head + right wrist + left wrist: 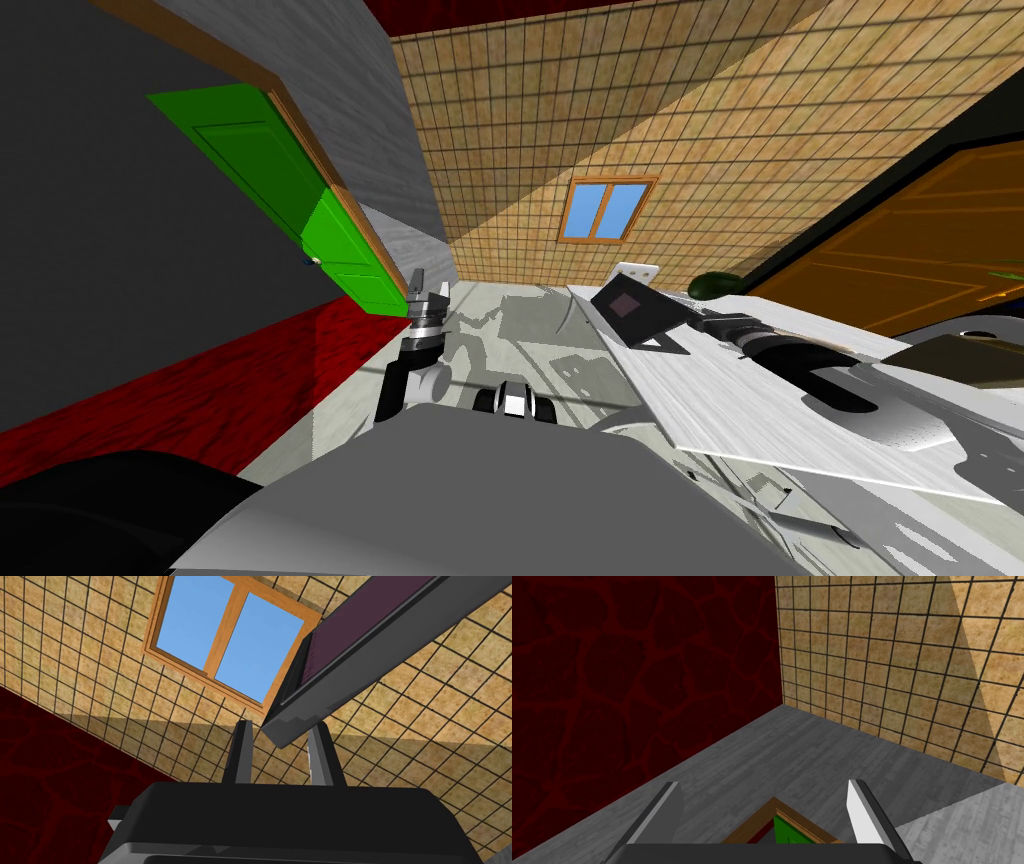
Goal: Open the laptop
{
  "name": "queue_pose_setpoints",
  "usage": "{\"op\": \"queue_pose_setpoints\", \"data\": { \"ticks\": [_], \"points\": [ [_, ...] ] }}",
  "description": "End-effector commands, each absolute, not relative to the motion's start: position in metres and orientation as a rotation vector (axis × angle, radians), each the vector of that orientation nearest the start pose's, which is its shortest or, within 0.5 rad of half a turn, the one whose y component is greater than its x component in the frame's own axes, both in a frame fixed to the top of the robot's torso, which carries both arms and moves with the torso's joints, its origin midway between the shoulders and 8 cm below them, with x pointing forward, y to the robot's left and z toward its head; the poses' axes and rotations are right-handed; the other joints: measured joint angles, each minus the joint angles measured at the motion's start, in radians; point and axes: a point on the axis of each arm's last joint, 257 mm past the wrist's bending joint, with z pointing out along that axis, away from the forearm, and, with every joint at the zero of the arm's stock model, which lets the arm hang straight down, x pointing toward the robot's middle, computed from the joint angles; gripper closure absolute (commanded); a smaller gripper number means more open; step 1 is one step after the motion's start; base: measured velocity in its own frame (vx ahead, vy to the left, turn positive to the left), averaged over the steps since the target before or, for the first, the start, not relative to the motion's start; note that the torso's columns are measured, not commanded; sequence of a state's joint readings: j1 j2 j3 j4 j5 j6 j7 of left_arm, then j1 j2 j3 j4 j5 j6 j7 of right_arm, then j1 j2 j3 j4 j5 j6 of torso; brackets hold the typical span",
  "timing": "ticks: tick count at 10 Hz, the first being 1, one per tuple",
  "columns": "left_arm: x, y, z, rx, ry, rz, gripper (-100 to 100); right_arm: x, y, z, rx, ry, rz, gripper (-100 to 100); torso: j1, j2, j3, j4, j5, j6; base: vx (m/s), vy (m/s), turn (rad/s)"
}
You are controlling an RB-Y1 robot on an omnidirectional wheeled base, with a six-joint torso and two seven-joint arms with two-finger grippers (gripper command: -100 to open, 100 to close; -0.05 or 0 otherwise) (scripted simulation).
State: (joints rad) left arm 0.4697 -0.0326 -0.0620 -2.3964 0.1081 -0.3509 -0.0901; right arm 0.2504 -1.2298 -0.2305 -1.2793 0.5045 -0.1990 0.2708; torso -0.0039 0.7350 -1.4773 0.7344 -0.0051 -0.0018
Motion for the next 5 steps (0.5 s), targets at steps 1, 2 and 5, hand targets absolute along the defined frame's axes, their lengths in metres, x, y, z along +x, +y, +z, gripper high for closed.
{"op": "queue_pose_setpoints", "data": {
  "ticks": [1, 2, 5],
  "points": [
    [0.347, 0.269, 0.057, -0.722, 0.557, -1.369, 0, 0.445, -0.678, -0.099, -0.106, 1.767, -0.427, 100, 0.001, -0.001, 0.0, 0.0, 0.0, 0.0, -0.001, -0.092, 0.058],
    [0.347, 0.269, 0.057, -0.722, 0.557, -1.369, 0, 0.443, -0.679, -0.105, -0.073, 1.778, -0.395, 100, 0.001, -0.002, -0.001, -0.002, -0.002, -0.001, 0.015, -0.099, 0.043],
    [0.347, 0.269, 0.057, -0.722, 0.557, -1.369, 0, 0.438, -0.68, -0.117, -0.007, 1.797, -0.331, 100, 0.001, -0.003, -0.001, -0.003, -0.003, -0.001, -0.008, -0.075, 0.029]
  ]
}}
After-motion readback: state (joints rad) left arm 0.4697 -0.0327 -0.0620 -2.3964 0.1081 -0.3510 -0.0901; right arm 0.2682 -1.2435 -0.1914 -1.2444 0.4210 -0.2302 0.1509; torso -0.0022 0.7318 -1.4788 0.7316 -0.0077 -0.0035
